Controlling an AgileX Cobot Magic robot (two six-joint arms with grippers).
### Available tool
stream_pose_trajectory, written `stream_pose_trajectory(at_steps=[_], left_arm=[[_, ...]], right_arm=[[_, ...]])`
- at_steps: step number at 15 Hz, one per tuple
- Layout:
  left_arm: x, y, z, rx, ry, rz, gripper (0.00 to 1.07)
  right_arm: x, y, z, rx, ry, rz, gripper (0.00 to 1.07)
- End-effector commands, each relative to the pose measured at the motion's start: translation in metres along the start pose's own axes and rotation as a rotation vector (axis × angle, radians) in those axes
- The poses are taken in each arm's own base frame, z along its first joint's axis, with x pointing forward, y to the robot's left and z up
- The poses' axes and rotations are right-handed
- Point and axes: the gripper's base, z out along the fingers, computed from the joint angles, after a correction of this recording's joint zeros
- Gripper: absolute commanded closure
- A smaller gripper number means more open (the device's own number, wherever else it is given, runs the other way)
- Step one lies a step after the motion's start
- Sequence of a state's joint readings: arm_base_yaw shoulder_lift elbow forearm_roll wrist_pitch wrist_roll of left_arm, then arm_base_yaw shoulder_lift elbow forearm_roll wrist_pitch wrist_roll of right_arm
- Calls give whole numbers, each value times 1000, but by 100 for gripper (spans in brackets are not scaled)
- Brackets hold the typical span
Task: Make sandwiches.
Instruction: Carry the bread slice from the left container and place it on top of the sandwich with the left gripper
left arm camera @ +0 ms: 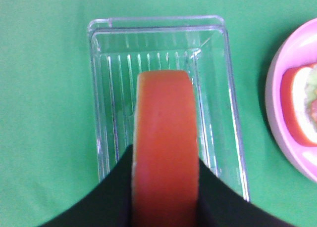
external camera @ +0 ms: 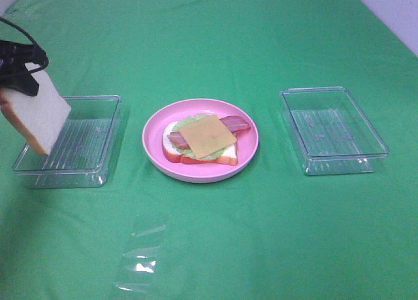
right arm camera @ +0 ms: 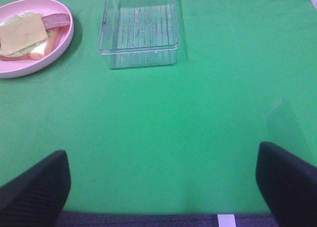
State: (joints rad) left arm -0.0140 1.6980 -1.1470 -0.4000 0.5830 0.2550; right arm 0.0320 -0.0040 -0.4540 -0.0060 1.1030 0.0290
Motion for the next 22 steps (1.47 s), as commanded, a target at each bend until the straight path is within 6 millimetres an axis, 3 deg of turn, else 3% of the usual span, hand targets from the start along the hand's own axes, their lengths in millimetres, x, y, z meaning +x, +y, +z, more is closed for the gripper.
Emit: stream_pose_trajectory(at_steps=[1, 5, 10, 14, 15, 16, 22], left_arm=[[-12, -12, -25, 42, -63, -24, 92], [-26, -38, -47, 140, -138, -44, 92], [-25, -114, -40, 307, -245, -31, 92], [-11, -151, -4, 388, -187, -114, 92], [-5, -158, 9, 388, -168, -105, 92], [8, -172, 39, 380, -123, -100, 92], [14, -194, 86, 395, -49, -135, 92]], right_arm=[[2, 0, -2, -5, -28, -8, 9], [2, 0, -2, -5, -28, -8, 9], [2, 0, -2, -5, -28, -8, 9], [2, 0, -2, -5, -28, -8, 9], [2, 0, -2, -5, -28, -8, 9], [2, 0, -2, -5, -28, -8, 9], [2, 0, -2, -5, -28, -8, 9]])
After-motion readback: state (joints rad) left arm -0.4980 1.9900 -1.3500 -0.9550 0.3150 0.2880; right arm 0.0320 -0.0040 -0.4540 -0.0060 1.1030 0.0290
